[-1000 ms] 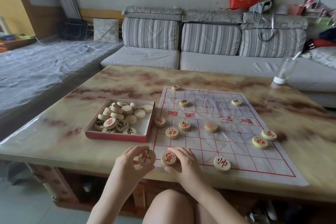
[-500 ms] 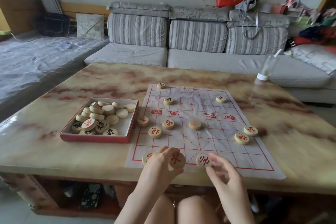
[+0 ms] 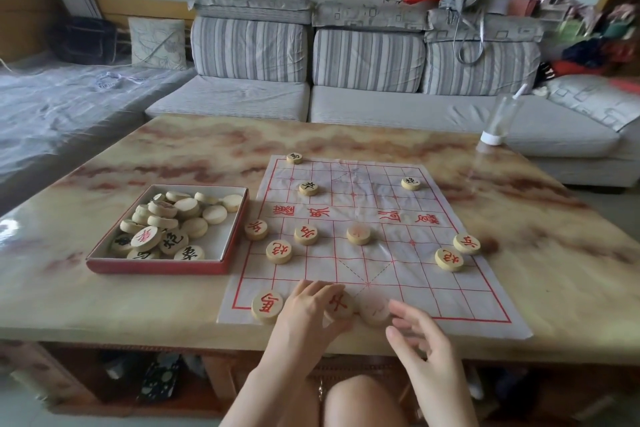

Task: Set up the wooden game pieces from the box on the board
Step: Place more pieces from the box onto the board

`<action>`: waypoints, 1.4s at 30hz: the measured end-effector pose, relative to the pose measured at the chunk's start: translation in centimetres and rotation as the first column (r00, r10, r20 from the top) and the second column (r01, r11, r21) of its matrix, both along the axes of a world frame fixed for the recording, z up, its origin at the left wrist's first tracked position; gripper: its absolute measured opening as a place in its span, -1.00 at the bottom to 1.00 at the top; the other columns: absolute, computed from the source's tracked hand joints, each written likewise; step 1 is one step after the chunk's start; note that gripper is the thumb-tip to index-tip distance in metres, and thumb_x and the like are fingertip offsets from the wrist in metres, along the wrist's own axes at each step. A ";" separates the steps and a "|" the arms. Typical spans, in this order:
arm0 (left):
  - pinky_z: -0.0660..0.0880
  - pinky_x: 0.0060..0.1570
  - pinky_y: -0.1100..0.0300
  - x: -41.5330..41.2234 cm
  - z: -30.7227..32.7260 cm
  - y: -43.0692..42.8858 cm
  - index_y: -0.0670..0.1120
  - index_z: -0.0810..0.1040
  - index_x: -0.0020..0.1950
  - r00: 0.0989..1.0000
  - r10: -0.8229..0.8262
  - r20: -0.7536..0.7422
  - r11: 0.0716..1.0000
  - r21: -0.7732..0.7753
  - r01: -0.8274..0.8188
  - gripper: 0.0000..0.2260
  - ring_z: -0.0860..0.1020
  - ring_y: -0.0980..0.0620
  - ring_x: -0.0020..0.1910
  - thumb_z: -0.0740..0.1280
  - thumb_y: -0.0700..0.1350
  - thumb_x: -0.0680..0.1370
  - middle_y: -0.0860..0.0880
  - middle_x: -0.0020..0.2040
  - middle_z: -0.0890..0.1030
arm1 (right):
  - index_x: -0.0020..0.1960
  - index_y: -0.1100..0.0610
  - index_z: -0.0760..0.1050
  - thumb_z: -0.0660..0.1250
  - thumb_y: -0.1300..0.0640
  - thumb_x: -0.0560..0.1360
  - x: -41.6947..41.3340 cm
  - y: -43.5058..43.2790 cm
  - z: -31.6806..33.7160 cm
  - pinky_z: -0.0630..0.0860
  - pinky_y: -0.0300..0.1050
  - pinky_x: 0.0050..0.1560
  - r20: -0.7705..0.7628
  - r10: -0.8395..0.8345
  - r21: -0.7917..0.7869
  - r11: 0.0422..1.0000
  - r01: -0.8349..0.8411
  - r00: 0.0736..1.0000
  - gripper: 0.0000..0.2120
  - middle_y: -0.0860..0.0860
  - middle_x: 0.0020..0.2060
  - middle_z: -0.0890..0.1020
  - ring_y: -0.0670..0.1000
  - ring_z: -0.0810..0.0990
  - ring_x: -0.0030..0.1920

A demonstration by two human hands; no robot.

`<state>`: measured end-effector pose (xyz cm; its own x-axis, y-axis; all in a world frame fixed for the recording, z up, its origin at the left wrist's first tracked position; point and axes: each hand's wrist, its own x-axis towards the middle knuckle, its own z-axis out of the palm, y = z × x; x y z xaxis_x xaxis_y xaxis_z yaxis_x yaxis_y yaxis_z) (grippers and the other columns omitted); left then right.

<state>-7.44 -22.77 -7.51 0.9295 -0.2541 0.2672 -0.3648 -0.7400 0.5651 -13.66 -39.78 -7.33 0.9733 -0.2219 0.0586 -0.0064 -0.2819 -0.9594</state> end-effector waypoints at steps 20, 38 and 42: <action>0.49 0.09 0.08 2.2 3.6 16.1 -0.10 0.59 0.12 0.894 0.426 0.140 0.904 -0.112 -0.413 -0.72 0.56 -0.09 0.02 0.43 -0.19 0.42 -0.03 0.06 0.60 | 0.15 -0.09 0.50 0.38 0.16 0.45 6.2 7.2 4.3 0.35 -0.51 0.01 0.126 0.271 -0.289 0.930 -0.226 0.954 -0.70 -0.23 0.04 0.56 -0.31 0.46 0.07; 0.50 -0.09 0.09 7.3 2.5 24.1 -0.09 0.63 -0.07 0.741 0.671 0.025 0.741 -0.049 -0.669 -0.79 0.55 -0.17 -0.10 0.42 -0.01 0.37 -0.14 -0.10 0.57 | 0.23 0.09 0.49 0.30 0.13 0.50 16.0 21.7 5.2 0.37 -0.38 0.06 0.033 0.582 -0.421 0.746 -0.517 0.813 -0.70 -0.04 0.14 0.58 -0.13 0.48 0.07; 0.51 -0.02 0.06 6.3 2.3 24.7 -0.07 0.63 -0.05 0.744 0.662 0.086 0.749 -0.108 -0.654 -0.75 0.55 -0.15 -0.09 0.48 -0.04 0.31 -0.12 -0.10 0.56 | 0.27 0.15 0.46 0.31 0.12 0.49 19.2 25.6 5.4 0.35 -0.31 0.05 -0.003 0.569 -0.434 0.740 -0.514 0.822 -0.64 0.05 0.21 0.56 -0.01 0.52 0.16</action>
